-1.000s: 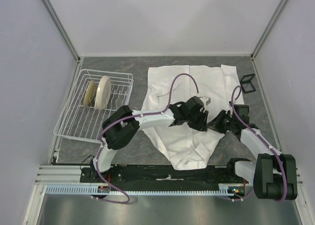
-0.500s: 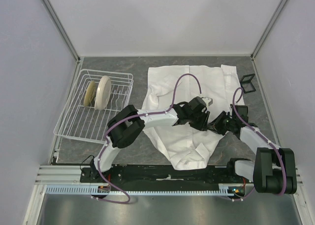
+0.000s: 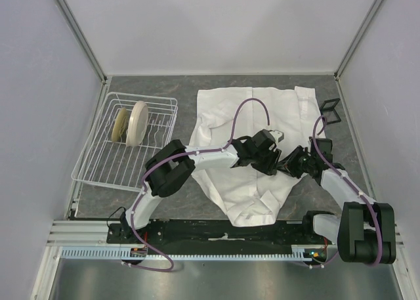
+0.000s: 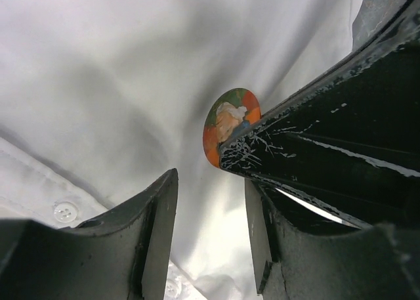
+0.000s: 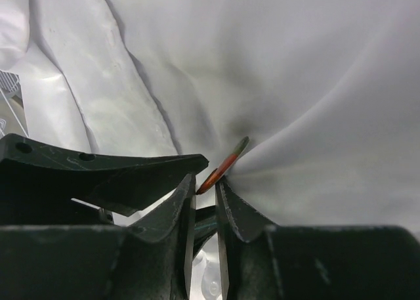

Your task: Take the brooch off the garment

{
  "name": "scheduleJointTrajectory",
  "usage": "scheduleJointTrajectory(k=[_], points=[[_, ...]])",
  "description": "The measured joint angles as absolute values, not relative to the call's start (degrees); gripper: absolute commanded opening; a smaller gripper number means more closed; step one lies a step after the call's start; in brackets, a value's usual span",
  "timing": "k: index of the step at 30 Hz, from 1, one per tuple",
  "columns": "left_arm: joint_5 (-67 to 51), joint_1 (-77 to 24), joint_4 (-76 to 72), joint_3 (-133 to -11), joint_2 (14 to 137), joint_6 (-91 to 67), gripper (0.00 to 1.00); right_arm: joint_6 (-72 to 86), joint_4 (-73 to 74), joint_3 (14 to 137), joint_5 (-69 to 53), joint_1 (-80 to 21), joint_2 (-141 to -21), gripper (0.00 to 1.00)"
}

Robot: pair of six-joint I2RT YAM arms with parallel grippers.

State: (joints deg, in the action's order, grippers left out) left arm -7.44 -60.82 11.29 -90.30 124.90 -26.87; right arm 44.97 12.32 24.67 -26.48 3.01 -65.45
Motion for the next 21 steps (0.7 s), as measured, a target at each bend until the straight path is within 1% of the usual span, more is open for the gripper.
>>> scheduleJointTrajectory(k=[3, 6, 9, 13, 14, 20, 21], points=[[-7.2, -60.7, 11.3, -90.4, 125.1, -26.9, 0.51, 44.8, 12.7, 25.5, -26.7, 3.0, -65.6, 0.25], [-7.1, -60.3, 11.3, -90.5, 125.2, -26.9, 0.46, 44.5, 12.8, 26.1, -26.9, 3.0, -66.6, 0.26], [-7.7, -59.6, 11.2, -90.7, 125.3, -26.9, 0.45, 44.2, 12.9, 26.5, -26.9, 3.0, -67.5, 0.27], [-9.3, -58.3, 11.0, -90.7, 125.5, -26.9, 0.55, 43.7, 12.9, 26.7, -26.8, 3.0, -67.8, 0.28], [-9.8, -58.0, 11.0, -90.7, 125.5, -26.9, 0.56, 43.6, 12.8, 26.9, -26.8, 3.0, -68.0, 0.28], [-12.8, -57.1, 9.7, -90.6, 126.0, -26.9, 0.56, 43.1, 12.7, 27.5, -26.6, 3.1, -68.9, 0.29], [-13.2, -57.1, 9.5, -90.6, 126.0, -26.8, 0.55, 43.0, 12.7, 27.5, -26.6, 3.2, -69.1, 0.28]])
